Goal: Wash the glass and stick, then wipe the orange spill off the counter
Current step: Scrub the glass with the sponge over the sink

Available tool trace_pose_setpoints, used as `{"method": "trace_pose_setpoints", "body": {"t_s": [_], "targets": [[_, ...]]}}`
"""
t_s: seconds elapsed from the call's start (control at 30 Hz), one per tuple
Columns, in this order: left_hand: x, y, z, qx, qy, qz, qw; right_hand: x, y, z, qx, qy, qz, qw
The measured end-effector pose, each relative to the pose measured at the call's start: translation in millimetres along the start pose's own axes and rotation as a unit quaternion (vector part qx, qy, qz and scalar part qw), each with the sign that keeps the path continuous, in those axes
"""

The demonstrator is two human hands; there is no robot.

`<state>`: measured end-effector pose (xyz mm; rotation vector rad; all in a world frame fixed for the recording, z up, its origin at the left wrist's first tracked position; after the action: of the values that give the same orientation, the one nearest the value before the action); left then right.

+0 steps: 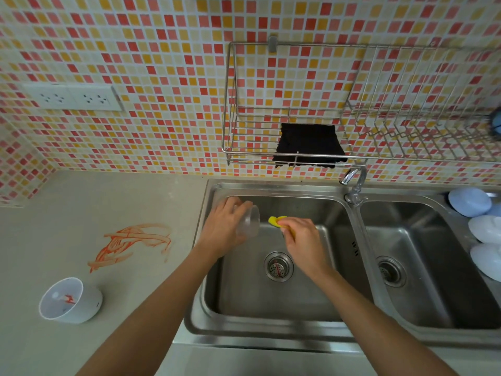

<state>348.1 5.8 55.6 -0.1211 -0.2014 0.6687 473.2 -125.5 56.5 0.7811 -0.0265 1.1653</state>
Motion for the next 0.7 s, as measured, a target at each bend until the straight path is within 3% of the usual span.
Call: {"method": "trace_pose_setpoints", "body": {"t_s": [0.23, 0.33, 0.43, 0.5, 0.6, 0.63, 0.7], "targets": [[-9, -9, -21, 0.124, -0.012, -0.051, 0.991, -8, -15, -8, 0.000, 0.025, -0.077, 0.997], [-7, 0, -16, 0.098, -0.019, -0.033, 0.994, -10, -19, -7, 0.044, 0.026, -0.135, 0.990], [-5, 9, -10, 0.033, -0.009, 0.013, 0.999, -13, -31, -12, 0.126, 0.019, -0.257, 0.958], [-6, 12, -7, 0.001, -0.008, 0.029, 1.000, -17, -37, -20, 0.241, -0.006, -0.349, 0.906], [-8, 19, -1, -0.061, -0.010, 0.057, 0.996, -20, -27, -34, 0.501, -0.058, -0.433, 0.747], [-8, 21, 2, -0.079, -0.011, 0.062, 0.995, -18, -21, -34, 0.547, -0.060, -0.435, 0.713], [-8, 25, 7, -0.115, -0.012, 0.069, 0.991, -11, -5, -27, 0.598, -0.051, -0.419, 0.681]]}}
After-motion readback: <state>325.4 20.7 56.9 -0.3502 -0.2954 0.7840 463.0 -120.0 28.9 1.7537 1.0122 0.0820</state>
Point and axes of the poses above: each hand's wrist, its own x-axis towards the middle knuckle, its own z-axis out of the back of the hand, y = z × x, the point moved 8 cm from there along x, towards the middle knuckle, and after that the axes turned 6 degrees about z, right-handed, at the moved point
